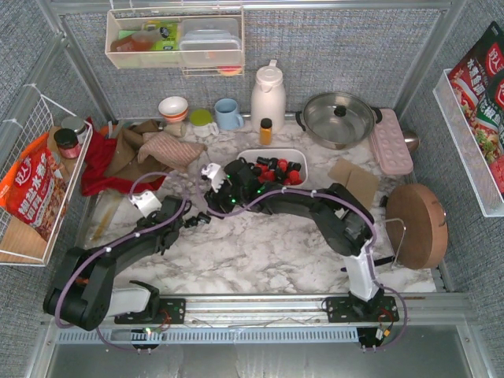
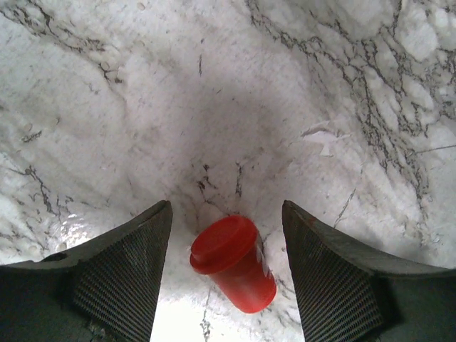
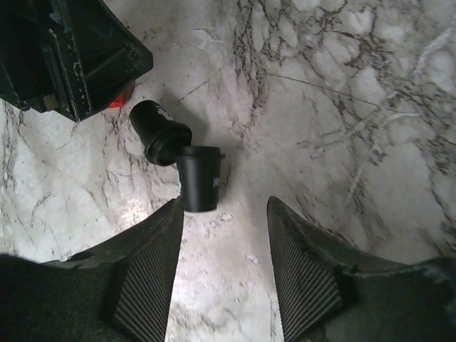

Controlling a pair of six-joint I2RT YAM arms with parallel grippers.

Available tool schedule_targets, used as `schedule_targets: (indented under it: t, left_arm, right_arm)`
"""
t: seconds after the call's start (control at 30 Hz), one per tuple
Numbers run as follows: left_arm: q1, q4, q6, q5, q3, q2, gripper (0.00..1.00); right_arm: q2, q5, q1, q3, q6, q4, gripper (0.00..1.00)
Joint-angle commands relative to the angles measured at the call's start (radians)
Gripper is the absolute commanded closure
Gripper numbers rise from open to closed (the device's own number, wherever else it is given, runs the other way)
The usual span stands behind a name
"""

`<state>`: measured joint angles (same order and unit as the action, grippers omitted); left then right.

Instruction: Mix the coffee capsules in the storage basket

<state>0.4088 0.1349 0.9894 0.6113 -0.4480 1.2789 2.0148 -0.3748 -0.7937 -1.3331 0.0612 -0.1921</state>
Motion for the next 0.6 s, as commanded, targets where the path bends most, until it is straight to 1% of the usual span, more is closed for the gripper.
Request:
schedule_targets:
  t: [0.0,0.2,0.43,0.5,0.57]
  left_arm:
    - [-0.011,-0.033,0.010,-0.104,0.024,0.025,0.27]
    - [-0.010,-0.043,0.048,-0.154,0.033,0.019,0.29]
    - [-0.011,0.016,0.087,-0.202,0.031,-0.013,0.27]
    - [-0.010,0.025,0.090,-0.200,0.038,-0.037,0.27]
    - [-0.010,0.033,0.088,-0.195,0.047,-0.072,0.27]
  right_arm:
    - [0.070,-0.019,-0.023,-0.055,-0.023,-0.051,0.48]
    - [0.141,0.002,-0.060,-0.089,-0.052,-0.028,0.49]
    - [0.192,0.033,-0.076,-0.117,-0.057,-0.011,0.50]
    - [0.207,0.049,-0.076,-0.136,-0.059,0.002,0.61]
    - [0.212,0.057,-0.076,-0.149,-0.062,0.012,0.74]
